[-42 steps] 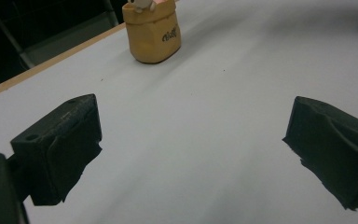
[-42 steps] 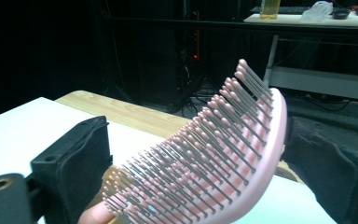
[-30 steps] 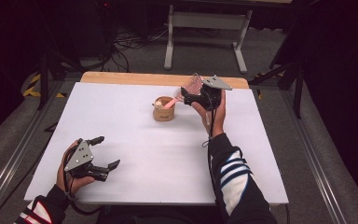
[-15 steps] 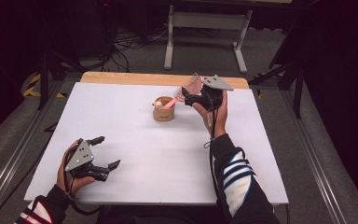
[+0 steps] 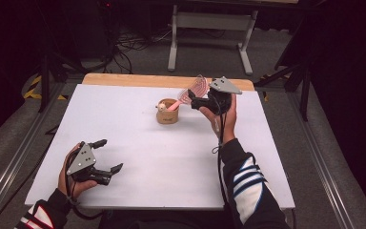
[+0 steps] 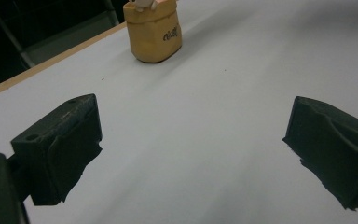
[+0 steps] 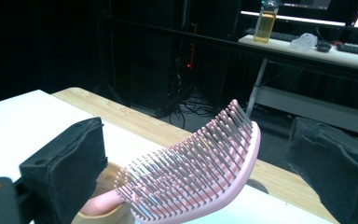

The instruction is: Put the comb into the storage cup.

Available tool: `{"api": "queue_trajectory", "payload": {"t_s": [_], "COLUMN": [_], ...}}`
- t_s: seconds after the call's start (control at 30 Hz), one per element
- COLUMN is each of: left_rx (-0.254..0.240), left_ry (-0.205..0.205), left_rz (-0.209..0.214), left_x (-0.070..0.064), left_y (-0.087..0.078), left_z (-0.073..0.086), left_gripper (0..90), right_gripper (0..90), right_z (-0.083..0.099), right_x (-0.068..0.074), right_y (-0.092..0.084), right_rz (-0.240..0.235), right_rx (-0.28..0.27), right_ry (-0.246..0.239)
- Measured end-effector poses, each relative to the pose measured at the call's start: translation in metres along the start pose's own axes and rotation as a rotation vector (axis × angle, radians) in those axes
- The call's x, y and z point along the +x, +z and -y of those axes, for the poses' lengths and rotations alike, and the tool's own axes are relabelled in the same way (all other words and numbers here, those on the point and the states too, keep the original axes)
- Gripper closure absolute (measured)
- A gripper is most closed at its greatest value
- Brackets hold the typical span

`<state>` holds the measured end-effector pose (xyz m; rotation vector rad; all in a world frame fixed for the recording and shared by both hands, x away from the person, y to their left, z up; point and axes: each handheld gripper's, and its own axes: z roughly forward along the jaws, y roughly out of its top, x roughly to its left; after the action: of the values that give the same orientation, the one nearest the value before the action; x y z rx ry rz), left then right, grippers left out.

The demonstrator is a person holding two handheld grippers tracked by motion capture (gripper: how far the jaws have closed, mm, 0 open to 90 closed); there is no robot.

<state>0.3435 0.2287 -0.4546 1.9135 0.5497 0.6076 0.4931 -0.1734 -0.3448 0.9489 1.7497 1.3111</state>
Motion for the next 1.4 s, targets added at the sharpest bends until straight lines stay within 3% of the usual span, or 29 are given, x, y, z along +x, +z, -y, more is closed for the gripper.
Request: {"api": "queue_trajectory", "payload": {"t_s": [0.27,0.53,0.83,1.1,1.4], "left_rx": [0.008,0.006,0.010,0.019,0.028], "left_ry": [0.004,0.005,0.007,0.010,0.015], "left_rz": [-0.004,-0.005,-0.003,-0.002,0.002], "left_x": [-0.001,-0.001,-0.002,-0.003,-0.004], "left_y": [0.001,0.001,0.002,0.003,0.005], "left_z": [-0.001,-0.001,-0.001,-0.001,-0.001], "left_gripper": [5.0,5.0,5.0,5.0,4.9], "right_gripper": [5.7,5.8,5.7,5.7,5.6], "right_z": [0.000,0.007,0.016,0.027,0.034], "right_x": [0.006,0.009,0.017,0.030,0.039], "right_y": [-0.012,-0.032,-0.044,-0.053,-0.063], "right_rz": [0.005,-0.002,-0.032,-0.031,-0.074], "right_rx": [-0.006,-0.052,-0.050,-0.058,-0.063], "right_ry": [-0.041,-0.029,-0.043,-0.097,-0.127]}}
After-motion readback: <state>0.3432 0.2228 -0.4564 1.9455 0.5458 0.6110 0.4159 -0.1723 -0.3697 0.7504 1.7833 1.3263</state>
